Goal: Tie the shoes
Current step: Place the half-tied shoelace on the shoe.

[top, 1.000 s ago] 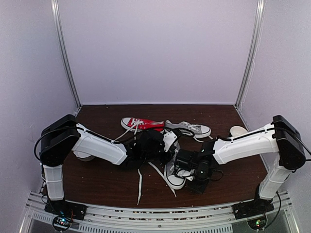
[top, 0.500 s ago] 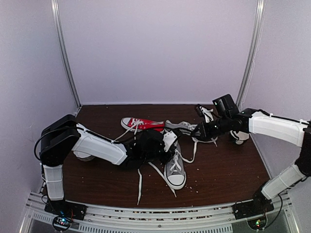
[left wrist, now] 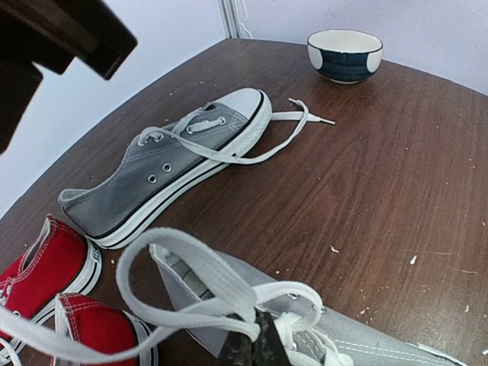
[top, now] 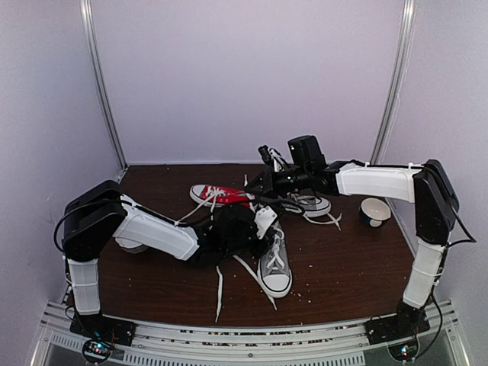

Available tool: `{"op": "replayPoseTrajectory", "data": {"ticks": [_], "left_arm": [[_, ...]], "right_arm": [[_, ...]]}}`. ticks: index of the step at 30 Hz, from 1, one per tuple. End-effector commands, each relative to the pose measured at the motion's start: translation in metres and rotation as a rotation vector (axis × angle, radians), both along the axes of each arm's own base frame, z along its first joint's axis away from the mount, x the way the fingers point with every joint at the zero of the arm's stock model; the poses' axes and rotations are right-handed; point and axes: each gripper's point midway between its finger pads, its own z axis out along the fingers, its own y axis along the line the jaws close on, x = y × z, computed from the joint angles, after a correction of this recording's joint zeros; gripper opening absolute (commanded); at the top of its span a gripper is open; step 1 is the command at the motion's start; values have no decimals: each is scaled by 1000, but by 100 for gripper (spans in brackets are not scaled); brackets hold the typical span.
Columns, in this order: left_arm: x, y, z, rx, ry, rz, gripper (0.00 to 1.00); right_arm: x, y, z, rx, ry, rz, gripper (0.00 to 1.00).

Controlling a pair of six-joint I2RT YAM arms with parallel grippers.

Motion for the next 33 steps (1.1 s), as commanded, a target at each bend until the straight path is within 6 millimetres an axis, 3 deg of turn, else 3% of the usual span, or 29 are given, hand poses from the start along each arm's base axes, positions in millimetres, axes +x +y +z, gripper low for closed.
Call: {"op": "replayPoseTrajectory", "data": {"ticks": [1,4,9,13,16,18,24,33], "left_arm": [[2,-1,20,-58,-47,2,0],[2,-1,19,-57,-47,0,0],[2,-1,20,-58,-47,0,0],[2,-2,20,-58,-50,-3,0],[2,-1,20,-58,-50,-2,0],[1,-2,20,-59,-49,-4,0],[2,-3,20,-57,-52,-7,0],[2,-3,20,-54,-52,-7,0]], "right_arm": [[1,-1,24,41,-46,-11,22],[1,-10,30,21,-64,-28,36],[7,-38,39,-6,-99,-117,43],[1,-66,20,-86,-99,-175,44],[-12,-75,-4,-126,-66,-162,46],[-21,-74,-13,-99,-46,-141,47],[-43,-59,-12,6,-28,-53,54],[-46,-55,-36,-20,12,-59,53]]}}
